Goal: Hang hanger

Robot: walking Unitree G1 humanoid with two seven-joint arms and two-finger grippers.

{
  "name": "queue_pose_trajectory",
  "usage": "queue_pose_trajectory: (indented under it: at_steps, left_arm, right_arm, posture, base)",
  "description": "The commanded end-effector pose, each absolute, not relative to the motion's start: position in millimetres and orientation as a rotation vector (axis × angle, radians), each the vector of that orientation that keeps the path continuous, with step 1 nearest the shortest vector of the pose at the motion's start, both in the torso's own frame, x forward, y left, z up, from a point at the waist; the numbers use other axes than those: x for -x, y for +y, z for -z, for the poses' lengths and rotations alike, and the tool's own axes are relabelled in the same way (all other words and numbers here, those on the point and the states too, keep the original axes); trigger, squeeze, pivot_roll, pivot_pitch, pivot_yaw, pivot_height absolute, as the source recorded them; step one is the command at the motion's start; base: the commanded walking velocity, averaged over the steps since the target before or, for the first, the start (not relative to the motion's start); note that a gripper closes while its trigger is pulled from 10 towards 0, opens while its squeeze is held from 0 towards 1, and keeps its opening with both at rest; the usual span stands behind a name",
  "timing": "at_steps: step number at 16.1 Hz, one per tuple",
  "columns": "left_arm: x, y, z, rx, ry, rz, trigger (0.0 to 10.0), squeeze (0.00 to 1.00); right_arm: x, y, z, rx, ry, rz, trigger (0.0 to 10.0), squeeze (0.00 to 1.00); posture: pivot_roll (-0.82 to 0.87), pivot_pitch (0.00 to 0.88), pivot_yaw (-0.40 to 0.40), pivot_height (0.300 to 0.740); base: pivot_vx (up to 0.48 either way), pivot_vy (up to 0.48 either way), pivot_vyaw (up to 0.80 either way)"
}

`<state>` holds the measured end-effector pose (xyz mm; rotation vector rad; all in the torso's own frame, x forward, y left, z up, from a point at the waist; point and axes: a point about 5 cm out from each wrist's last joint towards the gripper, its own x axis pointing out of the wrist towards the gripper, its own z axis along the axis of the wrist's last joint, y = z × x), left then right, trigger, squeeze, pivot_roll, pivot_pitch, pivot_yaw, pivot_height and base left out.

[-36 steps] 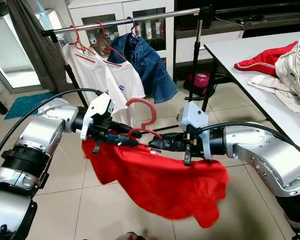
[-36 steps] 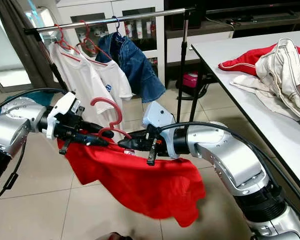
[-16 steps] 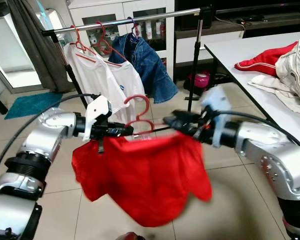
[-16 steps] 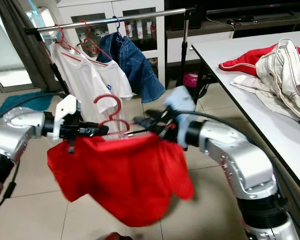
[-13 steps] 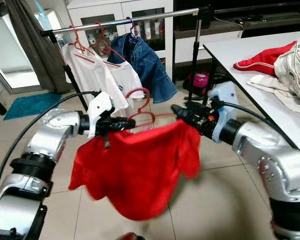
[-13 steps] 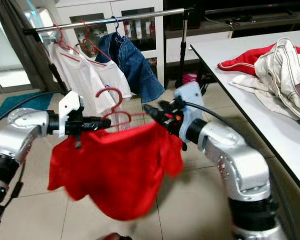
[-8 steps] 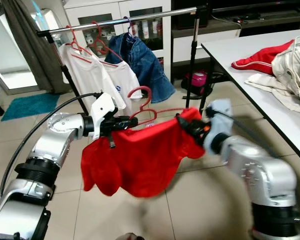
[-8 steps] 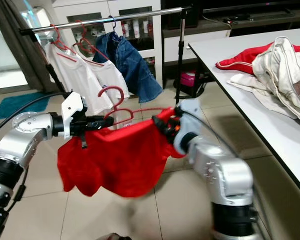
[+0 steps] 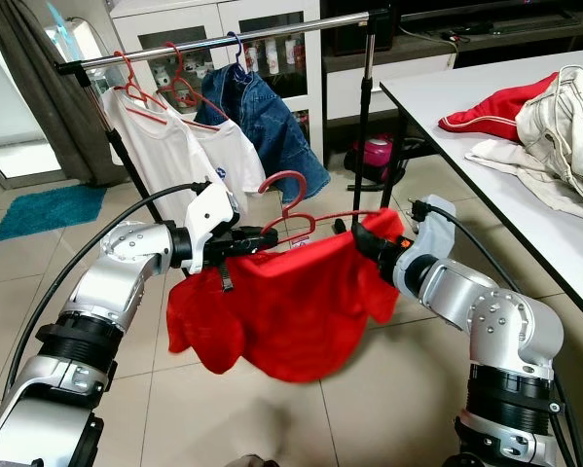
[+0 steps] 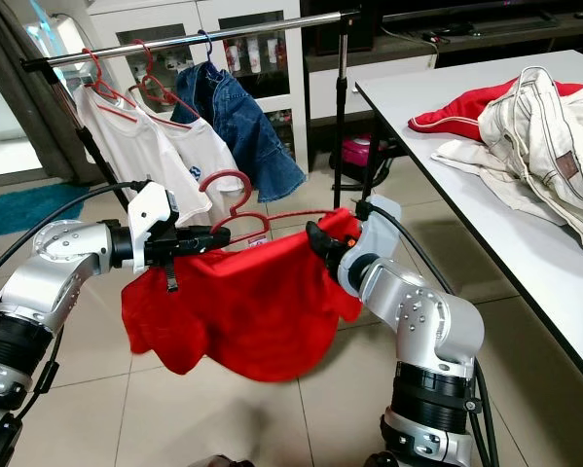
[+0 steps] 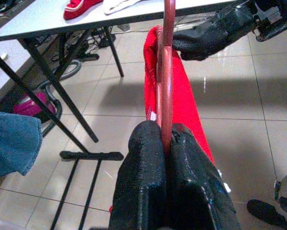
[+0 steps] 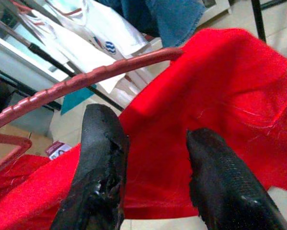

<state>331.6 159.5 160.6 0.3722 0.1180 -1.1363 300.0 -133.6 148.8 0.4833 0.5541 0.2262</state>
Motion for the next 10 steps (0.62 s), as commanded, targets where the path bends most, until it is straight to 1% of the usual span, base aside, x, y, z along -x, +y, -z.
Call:
queue_pose_trajectory:
  at_steps: [1, 6, 10]
  left_arm:
    - [-330.6, 159.0, -166.5, -0.386, 0.094, 1.142, 0.0, 0.0]
    - [-330.3, 160.5, -165.0, -0.402, 0.107, 1.141, 0.0, 0.0]
    - [-328.2, 156.8, -167.9, -0.383, 0.092, 1.164, 0.0, 0.0]
  right_arm:
    - [-302.3, -130.3, -152.4, -0.5, 0.56, -0.234, 10.0, 0.0]
    - [-305.8, -130.9, -160.9, -0.596, 0.52, -0.245, 10.0, 0.0]
    - [-306.3, -130.7, -156.7, -0.586, 0.553, -0.236, 10.0, 0.0]
  posture:
    - [-0.16, 0.0, 0.146, 0.719]
    - [-0.15, 0.0, 0.148, 0.719]
    - [-0.15, 0.0, 0.147, 0.719]
  base:
    - [0.0, 0.0, 0.0]
    - [0.0, 0.0, 0.0]
    - [0.0, 0.0, 0.0]
